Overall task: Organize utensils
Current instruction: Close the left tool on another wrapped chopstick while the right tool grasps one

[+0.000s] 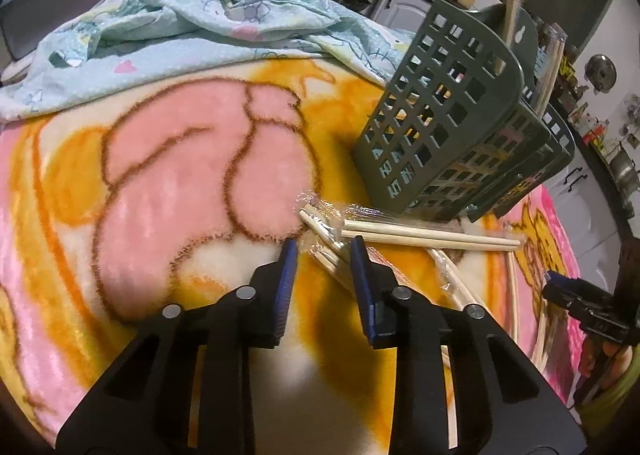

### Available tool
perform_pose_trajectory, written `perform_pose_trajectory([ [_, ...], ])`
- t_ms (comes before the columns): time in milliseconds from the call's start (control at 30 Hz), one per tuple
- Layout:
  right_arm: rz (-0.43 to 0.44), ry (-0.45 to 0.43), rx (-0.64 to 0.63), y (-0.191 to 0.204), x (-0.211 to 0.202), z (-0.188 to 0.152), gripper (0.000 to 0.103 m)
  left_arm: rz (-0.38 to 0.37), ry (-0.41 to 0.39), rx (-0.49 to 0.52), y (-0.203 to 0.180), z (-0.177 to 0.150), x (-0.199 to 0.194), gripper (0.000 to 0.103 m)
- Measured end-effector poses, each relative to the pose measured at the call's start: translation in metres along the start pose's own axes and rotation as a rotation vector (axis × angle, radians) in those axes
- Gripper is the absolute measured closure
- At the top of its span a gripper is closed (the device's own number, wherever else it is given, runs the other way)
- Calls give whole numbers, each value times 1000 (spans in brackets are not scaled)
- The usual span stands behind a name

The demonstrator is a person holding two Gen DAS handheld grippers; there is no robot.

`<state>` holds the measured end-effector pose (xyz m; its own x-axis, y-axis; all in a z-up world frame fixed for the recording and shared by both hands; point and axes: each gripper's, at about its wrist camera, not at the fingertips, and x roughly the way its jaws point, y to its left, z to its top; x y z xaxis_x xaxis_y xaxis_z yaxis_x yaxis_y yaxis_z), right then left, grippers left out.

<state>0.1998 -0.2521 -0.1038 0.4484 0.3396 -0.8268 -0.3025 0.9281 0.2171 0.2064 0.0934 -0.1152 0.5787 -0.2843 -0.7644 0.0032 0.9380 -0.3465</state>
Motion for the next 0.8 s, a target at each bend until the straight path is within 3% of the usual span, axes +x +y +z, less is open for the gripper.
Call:
perform_pose_trajectory([
  [133,12,1,22,-4,1,0,49,-21,1,-38,7,-2,-2,88],
  [367,20,2,46,-10,0,-2,68,-37,-16,-75,13,-3,-7,98],
  [533,31,-2,56,-13,2,-1,75,-30,-31,-78,14,-7,-13,99],
  [633,36,-9,65,-16,2,-1,83,-26,-40,-88,17,-10,-19,99],
  [700,42,-15,71,-17,2,-1,95,-24,-46,-97,20,-12,-23,99],
  [800,41,-34,69,-17,-2,-1,99,-13,-68,-118,27,-16,-32,100],
])
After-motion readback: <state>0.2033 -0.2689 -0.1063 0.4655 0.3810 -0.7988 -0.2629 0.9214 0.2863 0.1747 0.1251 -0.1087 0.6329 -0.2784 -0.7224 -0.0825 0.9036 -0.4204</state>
